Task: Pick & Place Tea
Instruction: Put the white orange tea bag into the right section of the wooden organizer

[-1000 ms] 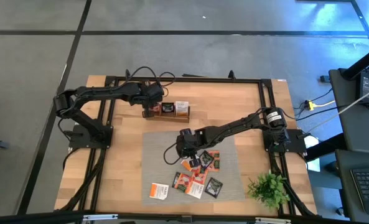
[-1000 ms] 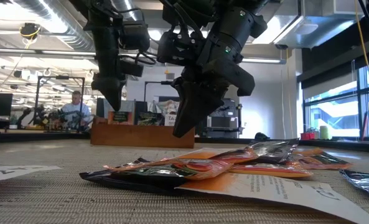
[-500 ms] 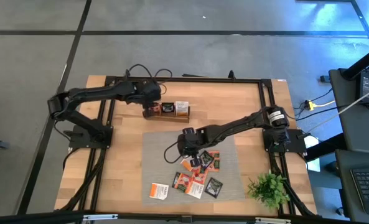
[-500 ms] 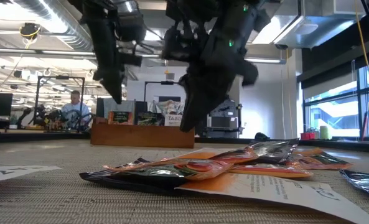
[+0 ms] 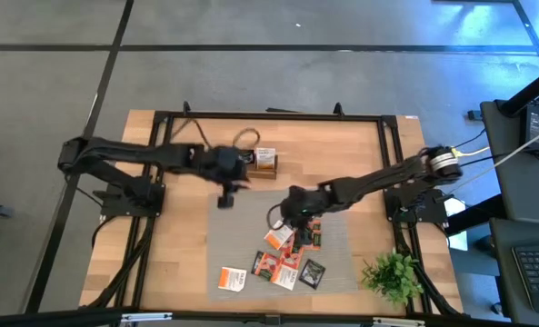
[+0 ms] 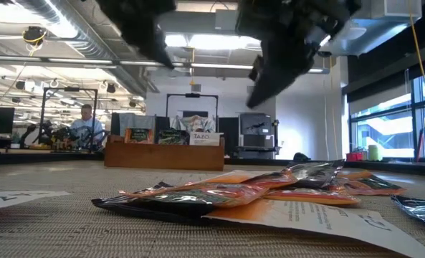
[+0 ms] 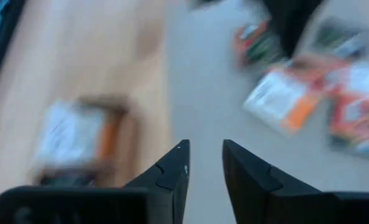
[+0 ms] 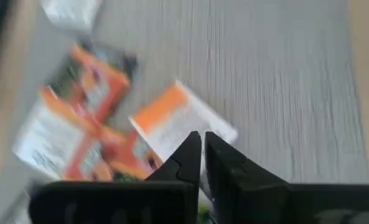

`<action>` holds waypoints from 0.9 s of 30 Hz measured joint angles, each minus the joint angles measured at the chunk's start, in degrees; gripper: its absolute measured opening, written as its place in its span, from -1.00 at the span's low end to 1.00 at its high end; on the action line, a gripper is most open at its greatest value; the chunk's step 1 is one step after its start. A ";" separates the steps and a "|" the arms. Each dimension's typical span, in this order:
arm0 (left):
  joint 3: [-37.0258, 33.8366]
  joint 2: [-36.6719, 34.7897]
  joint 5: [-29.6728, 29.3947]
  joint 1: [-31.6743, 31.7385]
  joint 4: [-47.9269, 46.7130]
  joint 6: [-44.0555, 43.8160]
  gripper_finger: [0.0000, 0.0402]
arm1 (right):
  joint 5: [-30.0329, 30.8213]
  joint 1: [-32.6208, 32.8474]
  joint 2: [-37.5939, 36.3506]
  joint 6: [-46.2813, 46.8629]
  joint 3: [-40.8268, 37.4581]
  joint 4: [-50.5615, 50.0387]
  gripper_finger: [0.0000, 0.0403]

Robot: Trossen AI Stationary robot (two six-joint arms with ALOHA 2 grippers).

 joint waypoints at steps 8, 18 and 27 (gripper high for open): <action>-6.26 5.99 0.33 -12.68 21.51 -2.30 -0.53 | -3.52 -0.02 -3.58 22.78 -12.94 19.08 -0.87; -6.79 22.08 -0.05 -16.39 35.81 -6.09 -0.54 | -4.18 -0.02 -0.53 25.75 -14.64 22.34 -0.87; -6.78 29.72 0.44 -16.02 38.65 -9.09 -0.54 | -4.15 -0.57 1.70 30.69 -14.59 23.89 -0.62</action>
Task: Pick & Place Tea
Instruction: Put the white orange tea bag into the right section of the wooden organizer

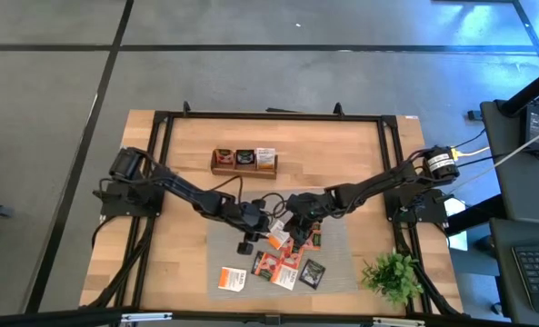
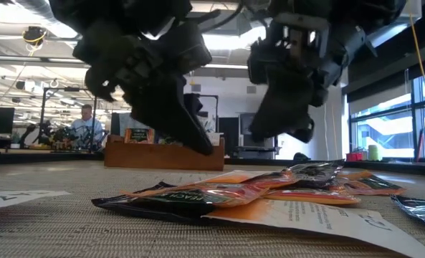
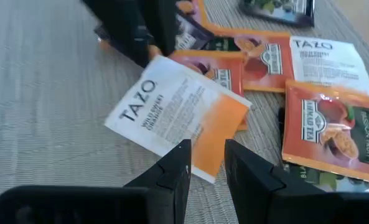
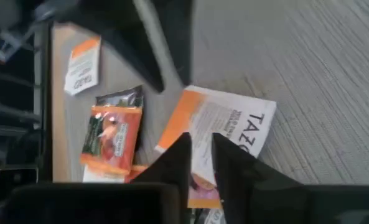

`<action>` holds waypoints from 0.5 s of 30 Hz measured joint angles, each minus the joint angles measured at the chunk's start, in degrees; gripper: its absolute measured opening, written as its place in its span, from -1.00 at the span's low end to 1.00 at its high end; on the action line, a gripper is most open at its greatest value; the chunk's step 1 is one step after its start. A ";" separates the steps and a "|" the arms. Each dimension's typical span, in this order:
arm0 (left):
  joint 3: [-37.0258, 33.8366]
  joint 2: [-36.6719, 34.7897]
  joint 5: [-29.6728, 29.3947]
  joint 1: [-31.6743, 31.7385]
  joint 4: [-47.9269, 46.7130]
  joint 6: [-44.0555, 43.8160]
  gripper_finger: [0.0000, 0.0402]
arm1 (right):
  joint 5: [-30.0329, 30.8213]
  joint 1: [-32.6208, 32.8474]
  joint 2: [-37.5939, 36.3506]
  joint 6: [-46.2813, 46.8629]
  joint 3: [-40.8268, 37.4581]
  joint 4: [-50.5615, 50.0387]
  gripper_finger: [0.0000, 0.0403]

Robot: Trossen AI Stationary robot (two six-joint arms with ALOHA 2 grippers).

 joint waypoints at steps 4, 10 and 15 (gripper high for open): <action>0.00 1.60 0.07 -0.46 2.28 -1.22 -0.55 | 0.03 -0.39 1.04 2.93 -0.03 1.25 -0.33; 0.04 3.12 0.20 -1.35 3.77 -2.14 -0.55 | 0.03 -0.53 1.49 2.77 -0.07 3.30 -0.06; -0.01 5.05 0.04 -1.90 4.54 -2.91 -0.55 | 0.62 -0.53 2.79 4.65 -0.07 3.70 0.01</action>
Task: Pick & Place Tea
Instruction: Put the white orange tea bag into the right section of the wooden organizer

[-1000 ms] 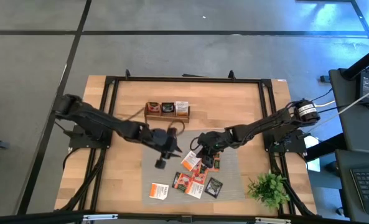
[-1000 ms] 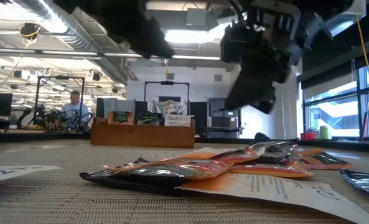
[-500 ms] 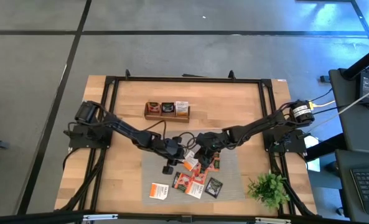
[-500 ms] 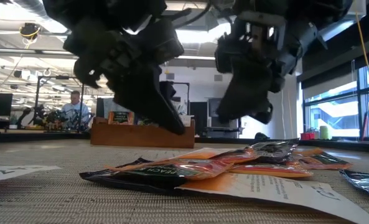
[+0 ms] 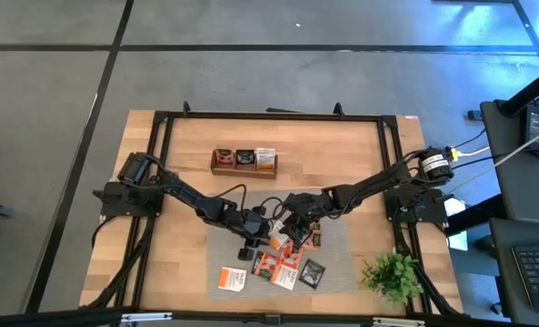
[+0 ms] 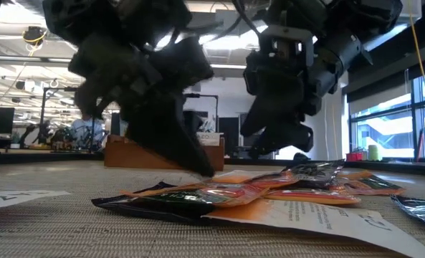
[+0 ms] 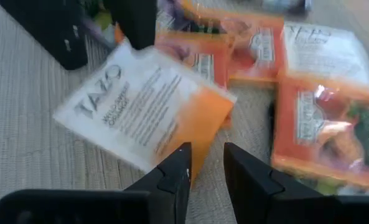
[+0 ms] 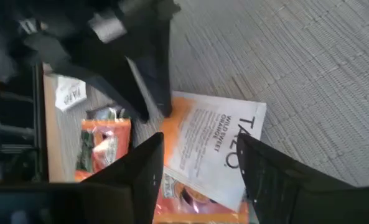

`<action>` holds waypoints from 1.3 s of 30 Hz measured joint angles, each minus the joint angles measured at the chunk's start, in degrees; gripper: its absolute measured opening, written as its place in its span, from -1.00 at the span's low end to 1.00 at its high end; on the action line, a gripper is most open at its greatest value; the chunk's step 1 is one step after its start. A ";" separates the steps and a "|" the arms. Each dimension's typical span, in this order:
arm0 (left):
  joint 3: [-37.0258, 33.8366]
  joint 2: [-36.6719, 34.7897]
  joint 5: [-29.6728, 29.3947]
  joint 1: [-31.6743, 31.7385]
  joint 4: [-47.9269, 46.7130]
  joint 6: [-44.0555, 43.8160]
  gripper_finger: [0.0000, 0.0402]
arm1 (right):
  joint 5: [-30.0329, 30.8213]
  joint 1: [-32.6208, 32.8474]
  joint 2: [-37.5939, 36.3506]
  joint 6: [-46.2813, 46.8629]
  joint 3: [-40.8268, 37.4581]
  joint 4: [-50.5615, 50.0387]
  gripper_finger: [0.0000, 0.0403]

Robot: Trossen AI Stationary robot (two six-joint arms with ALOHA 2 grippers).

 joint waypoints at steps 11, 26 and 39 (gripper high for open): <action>0.12 1.39 0.20 0.37 2.29 -0.35 -0.54 | 0.82 -0.02 1.72 4.17 0.02 -1.49 -0.05; 0.04 1.43 0.06 0.44 1.99 0.07 -0.54 | 1.95 0.00 1.76 5.23 0.02 -2.70 -0.13; 0.01 1.47 -0.04 0.46 1.93 0.11 -0.56 | 0.68 -0.04 1.76 8.44 0.02 -2.76 -0.14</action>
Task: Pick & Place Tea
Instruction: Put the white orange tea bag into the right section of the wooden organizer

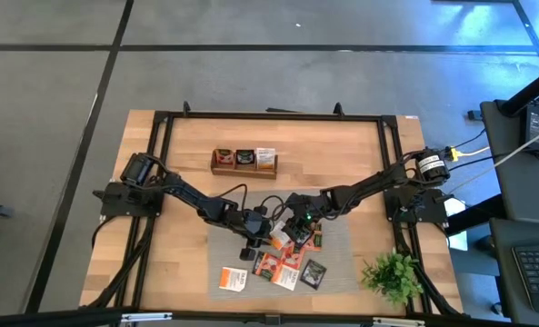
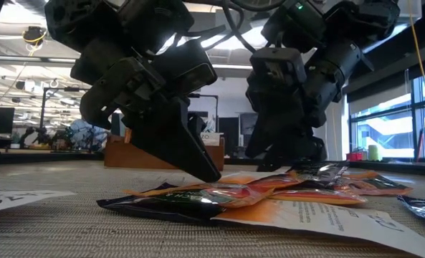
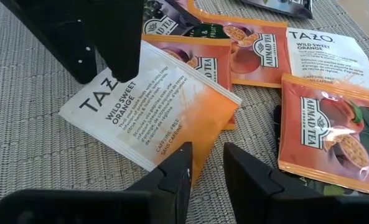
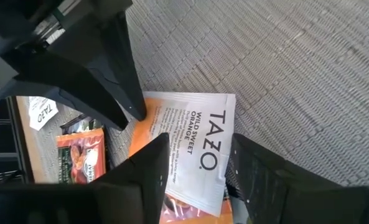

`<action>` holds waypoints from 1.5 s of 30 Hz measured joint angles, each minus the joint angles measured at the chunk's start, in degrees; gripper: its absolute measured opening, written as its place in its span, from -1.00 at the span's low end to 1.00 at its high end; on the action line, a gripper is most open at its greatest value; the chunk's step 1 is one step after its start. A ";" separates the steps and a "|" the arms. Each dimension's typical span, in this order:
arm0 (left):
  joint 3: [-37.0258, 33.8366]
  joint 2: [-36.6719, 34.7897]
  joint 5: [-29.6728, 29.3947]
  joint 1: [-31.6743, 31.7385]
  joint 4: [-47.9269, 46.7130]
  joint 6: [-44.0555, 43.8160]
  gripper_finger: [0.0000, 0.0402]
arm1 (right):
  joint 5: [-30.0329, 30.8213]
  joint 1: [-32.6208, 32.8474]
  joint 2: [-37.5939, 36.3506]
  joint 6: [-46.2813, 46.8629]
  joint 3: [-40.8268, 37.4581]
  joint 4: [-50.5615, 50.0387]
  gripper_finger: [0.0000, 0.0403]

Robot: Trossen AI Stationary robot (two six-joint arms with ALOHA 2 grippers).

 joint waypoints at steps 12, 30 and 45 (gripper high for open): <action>-0.02 0.00 -0.29 0.00 -0.02 0.02 -0.56 | -2.41 0.04 0.00 -0.52 -0.02 4.97 -0.14; -0.02 0.02 -0.52 0.00 -0.05 0.02 -0.56 | -9.47 0.15 0.00 6.01 0.00 -1.49 -0.14; -0.04 0.02 -0.55 0.02 -0.07 0.02 -0.56 | -0.26 0.15 0.00 2.84 -0.02 9.18 -0.14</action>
